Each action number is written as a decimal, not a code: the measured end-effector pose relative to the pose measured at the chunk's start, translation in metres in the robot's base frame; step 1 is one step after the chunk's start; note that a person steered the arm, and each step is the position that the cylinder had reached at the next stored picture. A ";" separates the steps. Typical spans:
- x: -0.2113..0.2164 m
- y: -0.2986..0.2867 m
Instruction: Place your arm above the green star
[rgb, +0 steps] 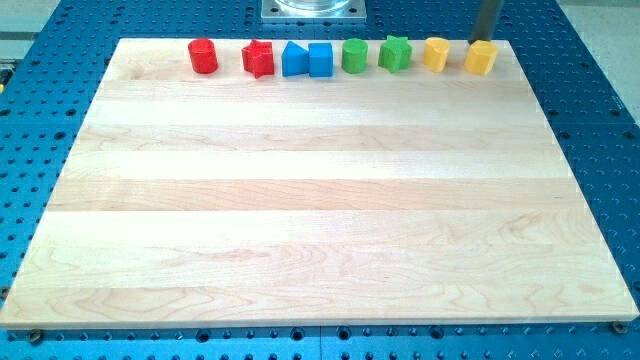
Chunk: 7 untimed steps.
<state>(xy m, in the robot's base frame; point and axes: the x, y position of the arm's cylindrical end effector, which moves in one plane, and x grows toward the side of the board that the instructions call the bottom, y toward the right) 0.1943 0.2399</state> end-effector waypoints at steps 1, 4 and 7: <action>-0.003 -0.006; -0.002 -0.006; -0.001 -0.044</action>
<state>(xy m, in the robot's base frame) 0.1930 0.1955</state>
